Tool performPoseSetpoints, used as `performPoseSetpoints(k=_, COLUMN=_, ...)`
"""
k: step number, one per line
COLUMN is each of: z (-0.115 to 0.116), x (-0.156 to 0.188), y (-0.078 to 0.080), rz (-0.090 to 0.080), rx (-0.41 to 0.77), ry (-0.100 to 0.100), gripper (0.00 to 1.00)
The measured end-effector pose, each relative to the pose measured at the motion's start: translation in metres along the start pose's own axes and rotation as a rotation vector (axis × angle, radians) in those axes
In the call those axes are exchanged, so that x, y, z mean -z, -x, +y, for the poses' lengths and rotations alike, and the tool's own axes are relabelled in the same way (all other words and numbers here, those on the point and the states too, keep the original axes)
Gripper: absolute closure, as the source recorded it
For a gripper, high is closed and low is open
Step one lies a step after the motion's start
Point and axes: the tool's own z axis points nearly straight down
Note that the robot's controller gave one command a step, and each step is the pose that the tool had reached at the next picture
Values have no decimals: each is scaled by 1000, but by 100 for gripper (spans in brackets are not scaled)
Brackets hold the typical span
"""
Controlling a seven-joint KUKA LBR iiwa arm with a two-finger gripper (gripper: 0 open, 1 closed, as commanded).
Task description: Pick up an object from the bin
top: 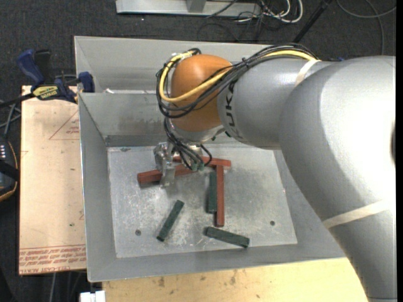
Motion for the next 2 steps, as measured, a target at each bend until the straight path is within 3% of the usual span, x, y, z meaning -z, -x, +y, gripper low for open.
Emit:
performPoseSetpoints(k=1, z=0, x=0, y=0, rz=0, rx=0, ry=0, gripper=100)
performPoseSetpoints(k=2, z=5, x=141, y=-8, rz=-1, rx=-41, ry=0, gripper=100)
